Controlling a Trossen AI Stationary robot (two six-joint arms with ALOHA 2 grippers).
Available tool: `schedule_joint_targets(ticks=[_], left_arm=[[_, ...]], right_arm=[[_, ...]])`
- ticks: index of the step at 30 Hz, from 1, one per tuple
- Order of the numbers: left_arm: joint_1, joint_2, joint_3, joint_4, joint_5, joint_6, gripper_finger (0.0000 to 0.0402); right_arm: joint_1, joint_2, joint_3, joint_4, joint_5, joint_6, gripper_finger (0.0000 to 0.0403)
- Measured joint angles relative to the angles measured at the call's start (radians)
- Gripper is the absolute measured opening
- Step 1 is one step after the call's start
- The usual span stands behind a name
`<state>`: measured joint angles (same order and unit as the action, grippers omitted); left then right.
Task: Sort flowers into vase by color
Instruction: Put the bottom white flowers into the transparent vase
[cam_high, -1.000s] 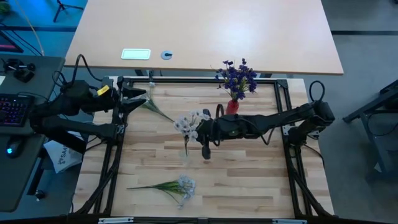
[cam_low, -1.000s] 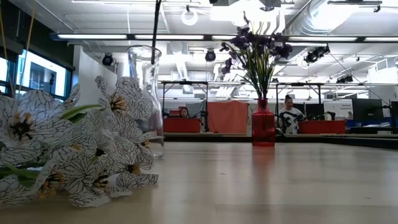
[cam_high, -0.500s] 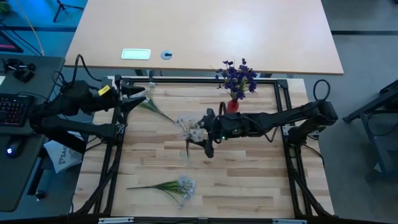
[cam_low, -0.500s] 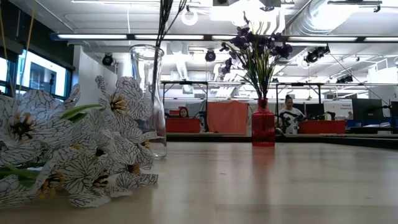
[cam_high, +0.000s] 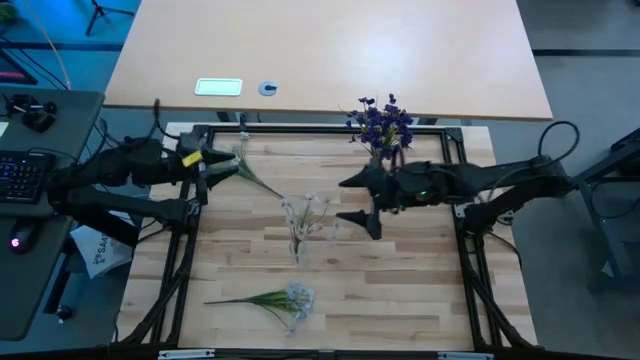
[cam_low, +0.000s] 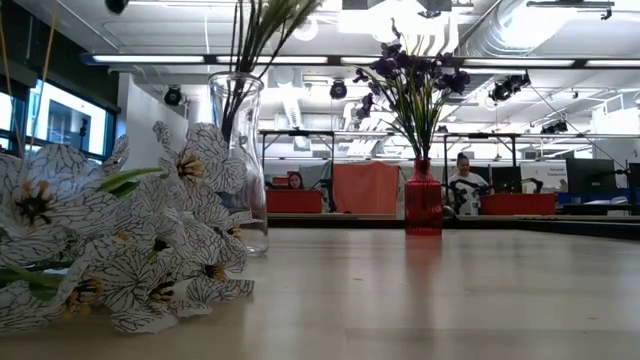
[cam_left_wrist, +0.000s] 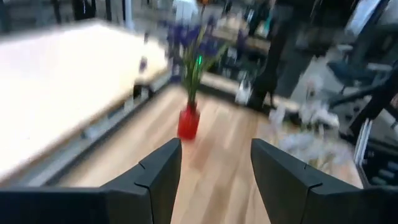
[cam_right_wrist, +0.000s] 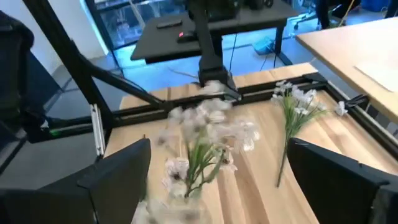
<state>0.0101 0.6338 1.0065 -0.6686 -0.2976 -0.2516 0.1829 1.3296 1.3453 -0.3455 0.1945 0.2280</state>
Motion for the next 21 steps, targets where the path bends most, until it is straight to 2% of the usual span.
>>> schedule_joint_targets(ticks=[2, 5, 8, 10, 14, 17, 21], left_arm=[[-0.001, 0.0, -0.029, -0.071, 0.057, -0.084, 0.0181], [-0.034, 0.006, -0.084, -0.169, 0.229, -0.259, 0.0179], [-0.126, 0.029, -0.161, -0.196, 0.413, -0.45, 0.017], [-0.225, 0.061, -0.215, -0.166, 0.48, -0.541, 0.0161], [-0.446, 0.169, -0.31, -0.018, 0.477, -0.592, 0.0145], [-0.578, 0.282, -0.352, 0.077, 0.423, -0.599, 0.0141], [-0.7, 0.44, -0.356, 0.147, 0.33, -0.613, 0.014]], right_arm=[[0.0, -0.029, 0.0, -0.009, 0.001, 0.012, 0.0374], [0.0, -0.06, 0.0, -0.011, 0.001, 0.026, 0.0374], [0.0, -0.081, 0.0, -0.016, 0.001, 0.026, 0.0374], [0.0, -0.085, 0.0, -0.021, 0.001, 0.026, 0.0374], [0.0, -0.089, 0.0, -0.052, 0.003, 0.019, 0.0374], [0.0, -0.087, 0.0, -0.075, 0.008, 0.018, 0.0374], [0.0, -0.086, 0.0, -0.101, 0.009, 0.016, 0.0374]])
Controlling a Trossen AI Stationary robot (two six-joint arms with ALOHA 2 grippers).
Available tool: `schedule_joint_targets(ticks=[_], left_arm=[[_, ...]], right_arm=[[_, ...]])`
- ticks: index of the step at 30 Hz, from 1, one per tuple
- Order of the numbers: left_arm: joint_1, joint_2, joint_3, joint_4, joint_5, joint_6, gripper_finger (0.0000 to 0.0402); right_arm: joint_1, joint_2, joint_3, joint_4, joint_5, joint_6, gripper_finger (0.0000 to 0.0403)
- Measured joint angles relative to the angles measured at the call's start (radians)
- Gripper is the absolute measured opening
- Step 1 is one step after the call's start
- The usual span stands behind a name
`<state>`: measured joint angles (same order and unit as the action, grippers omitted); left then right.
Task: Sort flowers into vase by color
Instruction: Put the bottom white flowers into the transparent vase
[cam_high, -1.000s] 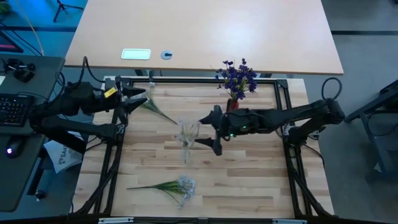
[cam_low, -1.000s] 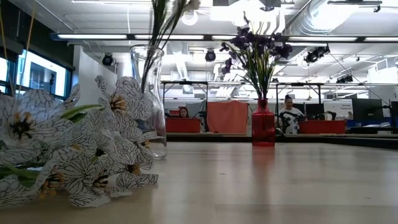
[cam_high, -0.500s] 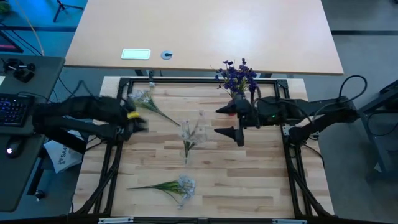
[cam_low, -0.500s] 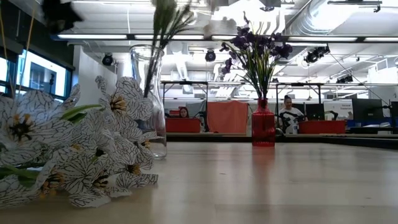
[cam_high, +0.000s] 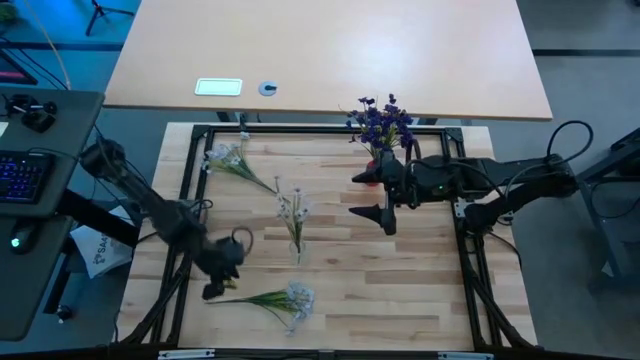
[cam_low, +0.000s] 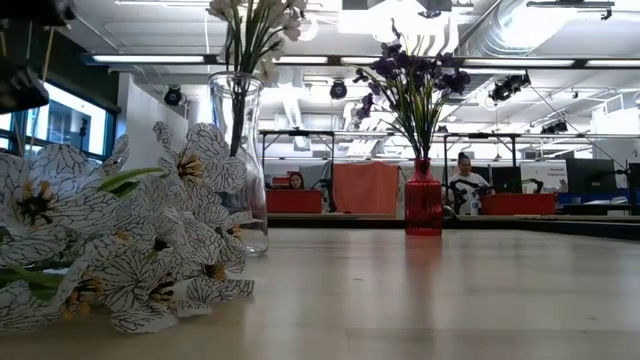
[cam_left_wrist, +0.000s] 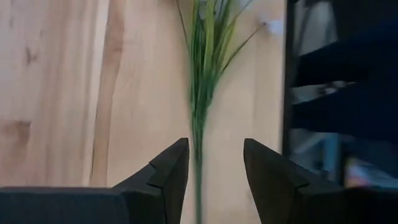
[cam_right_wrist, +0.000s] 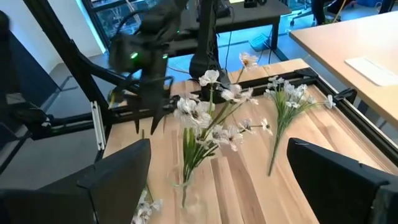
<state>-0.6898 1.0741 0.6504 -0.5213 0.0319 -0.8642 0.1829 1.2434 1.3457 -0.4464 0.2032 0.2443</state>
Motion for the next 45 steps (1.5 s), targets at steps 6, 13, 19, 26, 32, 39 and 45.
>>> schedule_joint_targets(ticks=[6, 13, 19, 26, 32, 39, 45], left_arm=[[-0.102, 0.221, 0.053, 0.025, -0.192, 0.053, 0.014], [-0.152, 0.434, 0.162, 0.025, -0.216, 0.126, 0.014], [-0.165, 0.557, 0.218, 0.019, -0.166, 0.069, 0.014], [-0.17, 0.639, 0.23, 0.023, -0.176, 0.028, 0.014], [-0.147, 0.648, 0.229, 0.027, -0.206, 0.028, 0.0132], [-0.101, 0.596, 0.227, -0.021, -0.124, 0.005, 0.0014], [-0.131, 0.289, 0.226, -0.145, -0.275, -0.075, 0.0004]], right_arm=[[0.0, 0.0, 0.0, -0.041, 0.011, 0.018, 0.0374], [0.0, 0.0, 0.0, -0.098, 0.011, 0.021, 0.0374], [0.0, 0.001, 0.0, -0.13, 0.011, 0.018, 0.0374], [0.0, 0.001, 0.0, -0.165, 0.041, 0.021, 0.0374], [0.0, 0.001, 0.0, -0.165, 0.041, 0.021, 0.0374], [0.0, 0.001, 0.0, -0.165, 0.04, 0.031, 0.0374], [0.0, 0.002, 0.0, -0.167, 0.04, 0.047, 0.0374]])
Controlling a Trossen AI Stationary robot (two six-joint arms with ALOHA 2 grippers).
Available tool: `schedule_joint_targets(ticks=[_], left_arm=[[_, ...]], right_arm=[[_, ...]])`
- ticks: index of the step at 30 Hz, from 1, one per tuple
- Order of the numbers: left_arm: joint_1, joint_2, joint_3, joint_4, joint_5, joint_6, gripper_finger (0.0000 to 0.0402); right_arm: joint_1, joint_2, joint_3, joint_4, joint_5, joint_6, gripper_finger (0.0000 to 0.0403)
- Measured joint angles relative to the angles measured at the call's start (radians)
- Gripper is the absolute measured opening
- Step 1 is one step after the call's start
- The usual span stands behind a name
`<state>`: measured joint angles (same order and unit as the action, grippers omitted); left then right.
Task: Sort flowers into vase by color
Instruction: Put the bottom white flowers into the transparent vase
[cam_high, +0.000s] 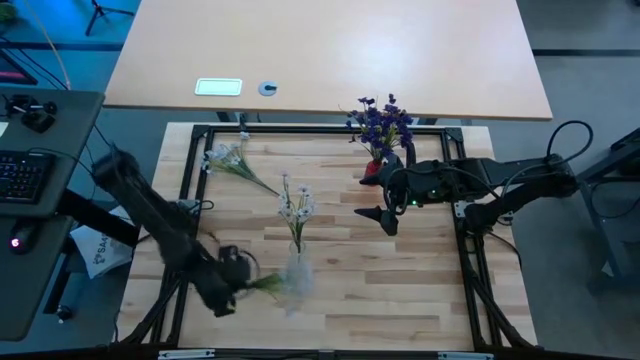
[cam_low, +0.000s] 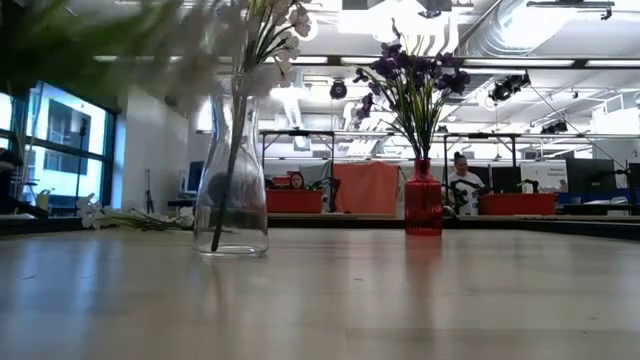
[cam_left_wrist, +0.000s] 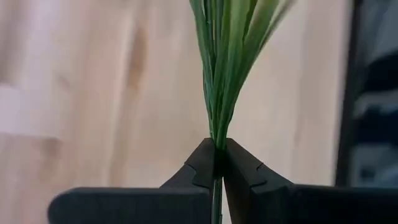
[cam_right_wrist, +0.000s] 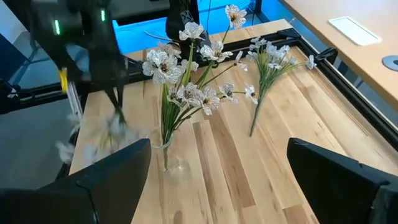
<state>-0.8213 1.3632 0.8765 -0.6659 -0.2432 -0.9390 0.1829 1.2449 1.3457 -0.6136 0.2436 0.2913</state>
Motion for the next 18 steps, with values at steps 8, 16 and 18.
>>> schedule_joint_targets(ticks=[8, 16, 18], left_arm=[[0.051, -0.323, 0.002, 0.18, -0.561, 0.148, 0.0001], [0.167, -0.272, -0.02, 0.816, -0.677, 0.609, 0.0001], [0.187, -0.244, -0.073, 0.975, -0.619, 0.668, 0.0001]], right_arm=[[0.0, 0.0, 0.0, -0.004, 0.001, 0.014, 0.0374], [0.0, 0.0, 0.0, -0.004, 0.038, 0.043, 0.0374], [-0.001, 0.0, 0.0, -0.004, 0.041, 0.041, 0.0374]])
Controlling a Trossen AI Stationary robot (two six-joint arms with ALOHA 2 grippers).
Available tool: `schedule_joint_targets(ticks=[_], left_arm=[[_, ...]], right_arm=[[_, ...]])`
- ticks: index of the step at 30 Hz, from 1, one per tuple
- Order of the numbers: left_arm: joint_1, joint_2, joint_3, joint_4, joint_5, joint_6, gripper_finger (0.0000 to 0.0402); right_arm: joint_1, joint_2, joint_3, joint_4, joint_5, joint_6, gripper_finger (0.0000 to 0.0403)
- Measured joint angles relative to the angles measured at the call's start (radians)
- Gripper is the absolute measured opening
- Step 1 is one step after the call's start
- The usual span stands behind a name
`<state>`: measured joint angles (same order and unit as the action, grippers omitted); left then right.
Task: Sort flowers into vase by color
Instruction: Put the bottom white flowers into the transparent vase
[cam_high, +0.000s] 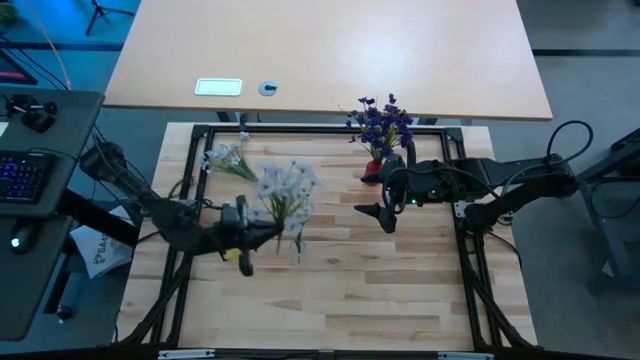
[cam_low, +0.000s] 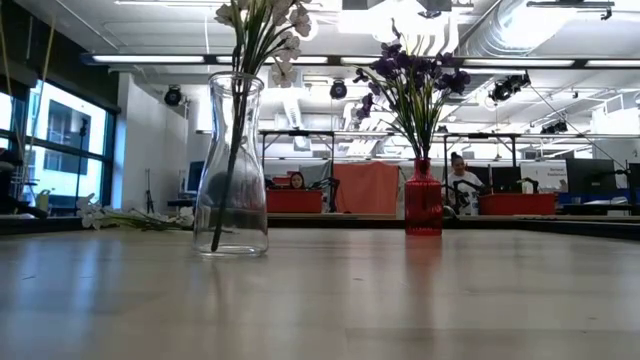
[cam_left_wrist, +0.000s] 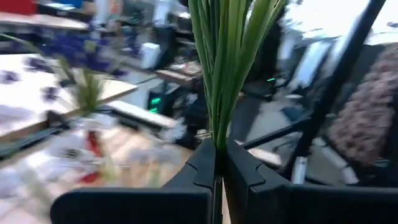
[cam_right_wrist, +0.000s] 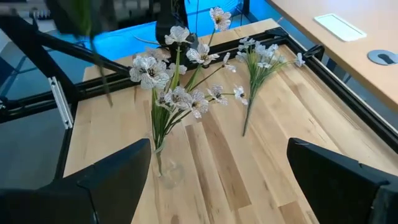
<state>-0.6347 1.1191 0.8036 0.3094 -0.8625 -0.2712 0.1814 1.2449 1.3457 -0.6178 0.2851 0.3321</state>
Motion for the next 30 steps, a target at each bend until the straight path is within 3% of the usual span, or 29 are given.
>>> schedule_joint_targets(ticks=[3, 9, 17, 24, 30], left_arm=[[0.033, 0.041, -0.108, 0.221, 0.084, 0.002, 0.0], [0.099, 0.076, -0.245, 0.587, 0.141, 0.064, 0.0], [0.208, 0.117, -0.269, 0.572, 0.347, 0.118, 0.0], [0.23, 0.154, -0.269, 0.519, 0.337, 0.134, 0.0], [0.221, 0.154, -0.269, 0.365, 0.374, 0.018, 0.0014]], right_arm=[[-0.005, 0.0, 0.0, 0.0, 0.002, -0.011, 0.0374], [-0.005, 0.0, 0.0, 0.0, 0.002, -0.011, 0.0374], [-0.005, 0.0, 0.0, -0.005, 0.002, -0.016, 0.0374], [-0.005, 0.0, 0.0, -0.009, 0.001, -0.007, 0.0374], [-0.005, 0.0, 0.0, -0.037, 0.0, 0.007, 0.0374]])
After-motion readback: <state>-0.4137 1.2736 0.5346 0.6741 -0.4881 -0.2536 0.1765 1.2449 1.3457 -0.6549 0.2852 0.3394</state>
